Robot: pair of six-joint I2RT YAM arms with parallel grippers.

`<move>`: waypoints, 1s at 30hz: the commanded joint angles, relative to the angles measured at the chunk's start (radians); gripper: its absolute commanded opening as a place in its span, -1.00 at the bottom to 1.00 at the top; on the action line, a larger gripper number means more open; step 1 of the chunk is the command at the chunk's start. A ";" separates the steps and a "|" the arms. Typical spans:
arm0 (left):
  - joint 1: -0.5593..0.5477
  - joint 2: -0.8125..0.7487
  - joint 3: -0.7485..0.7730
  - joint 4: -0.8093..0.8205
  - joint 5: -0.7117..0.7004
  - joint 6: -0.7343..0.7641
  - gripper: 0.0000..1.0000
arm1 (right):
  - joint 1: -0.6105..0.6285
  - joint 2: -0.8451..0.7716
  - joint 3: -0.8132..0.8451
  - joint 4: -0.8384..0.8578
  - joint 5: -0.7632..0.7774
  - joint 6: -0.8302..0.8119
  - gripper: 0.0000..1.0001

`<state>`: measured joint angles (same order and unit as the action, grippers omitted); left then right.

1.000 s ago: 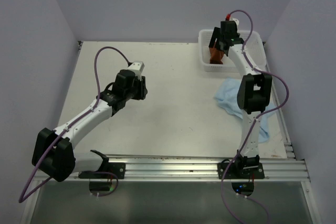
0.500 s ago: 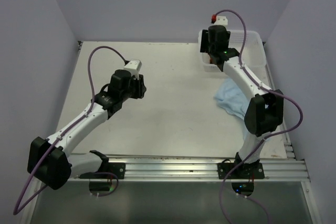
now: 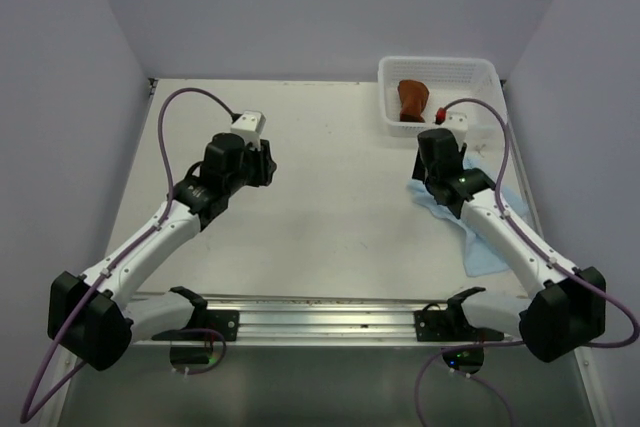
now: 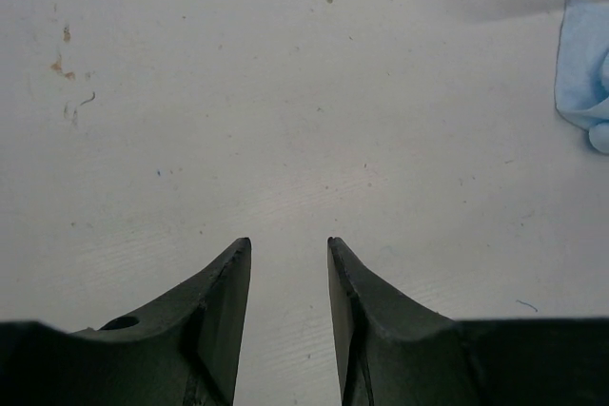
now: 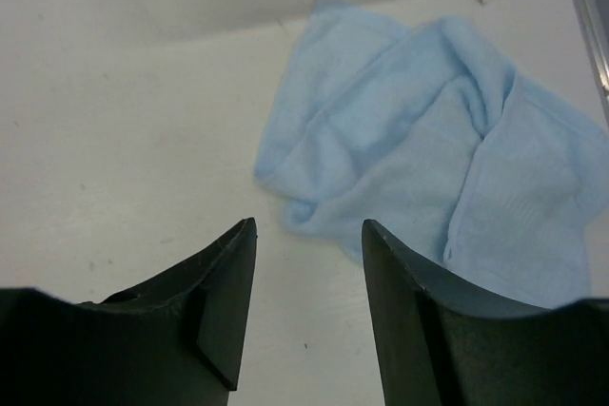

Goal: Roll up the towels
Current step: Move the towel to the center of the board

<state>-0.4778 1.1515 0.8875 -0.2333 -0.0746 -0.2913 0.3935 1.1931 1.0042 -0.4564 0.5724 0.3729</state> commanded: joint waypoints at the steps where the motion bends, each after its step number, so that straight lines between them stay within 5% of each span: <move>1: 0.010 -0.030 -0.004 0.019 0.004 0.020 -0.16 | 0.002 0.037 -0.082 -0.083 -0.043 0.104 0.06; 9: 0.010 -0.019 -0.004 0.009 0.009 0.021 -0.14 | -0.050 0.244 -0.098 -0.019 -0.131 0.159 0.18; 13: 0.010 -0.010 -0.001 0.003 0.012 0.023 -0.14 | -0.053 0.339 -0.073 0.004 -0.134 0.162 -0.16; 19: 0.010 0.001 0.008 -0.008 0.016 0.023 -0.14 | -0.051 0.353 -0.033 -0.008 -0.108 0.146 -0.30; 23: 0.010 -0.009 0.004 -0.006 0.013 0.024 -0.14 | -0.051 0.338 -0.022 -0.016 -0.091 0.144 0.15; 30: 0.010 -0.013 0.004 -0.011 0.002 0.027 -0.14 | -0.053 0.358 -0.024 -0.004 -0.025 0.164 0.22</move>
<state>-0.4778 1.1500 0.8852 -0.2539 -0.0727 -0.2913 0.3420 1.5528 0.9501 -0.4839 0.4858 0.5156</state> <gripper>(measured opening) 0.431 0.621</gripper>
